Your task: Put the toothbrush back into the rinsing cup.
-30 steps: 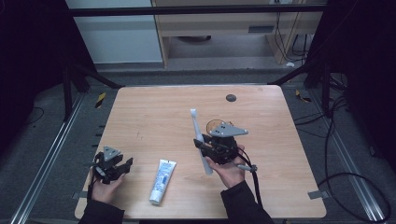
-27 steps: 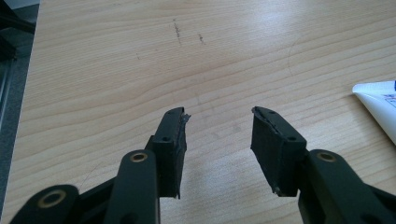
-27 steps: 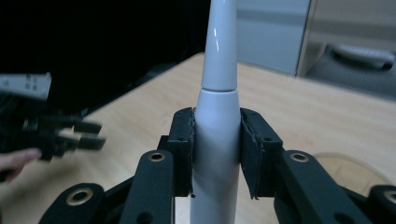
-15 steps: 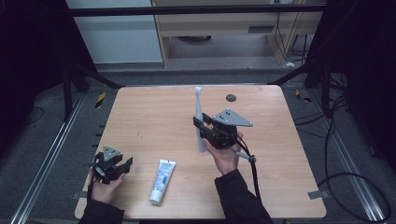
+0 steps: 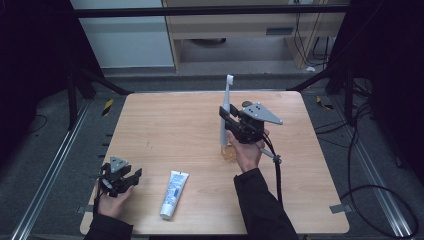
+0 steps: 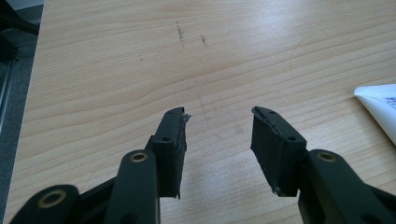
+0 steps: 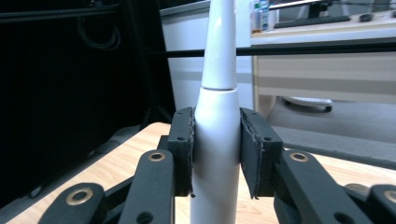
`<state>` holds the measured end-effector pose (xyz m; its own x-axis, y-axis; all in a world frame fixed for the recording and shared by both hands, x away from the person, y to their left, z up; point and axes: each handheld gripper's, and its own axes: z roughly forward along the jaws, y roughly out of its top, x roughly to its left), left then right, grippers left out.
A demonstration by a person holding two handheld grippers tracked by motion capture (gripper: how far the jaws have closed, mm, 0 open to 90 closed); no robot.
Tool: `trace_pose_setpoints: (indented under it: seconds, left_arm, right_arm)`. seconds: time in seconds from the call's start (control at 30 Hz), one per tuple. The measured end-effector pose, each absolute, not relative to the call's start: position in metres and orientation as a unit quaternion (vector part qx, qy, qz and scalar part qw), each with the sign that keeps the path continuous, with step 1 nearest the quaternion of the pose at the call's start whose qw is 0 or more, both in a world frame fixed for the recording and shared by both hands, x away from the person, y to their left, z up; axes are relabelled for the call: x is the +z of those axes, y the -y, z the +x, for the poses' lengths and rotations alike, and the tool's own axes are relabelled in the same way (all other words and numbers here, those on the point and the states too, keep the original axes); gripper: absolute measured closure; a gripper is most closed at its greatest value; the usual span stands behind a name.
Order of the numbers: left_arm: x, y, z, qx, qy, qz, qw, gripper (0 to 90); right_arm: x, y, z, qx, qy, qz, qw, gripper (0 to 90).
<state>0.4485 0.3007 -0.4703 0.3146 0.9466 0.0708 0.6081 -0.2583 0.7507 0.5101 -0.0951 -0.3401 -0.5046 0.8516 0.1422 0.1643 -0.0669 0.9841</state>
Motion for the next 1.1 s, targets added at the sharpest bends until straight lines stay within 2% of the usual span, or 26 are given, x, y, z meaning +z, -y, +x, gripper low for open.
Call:
trace_pose_setpoints:
  seconds: [0.47,1.1]
  left_arm:
    - [-0.47,-0.301,0.448,0.269,-0.52,0.746,0.317,54.1]
    - [-0.47,-0.3,0.449,0.269,-0.519,0.747,0.317,54.2]
  right_arm:
    - [-0.342,0.124,0.525,0.596,-0.602,0.423,0.322,67.6]
    - [-0.368,0.134,0.54,0.589,-0.598,0.436,0.325,67.6]
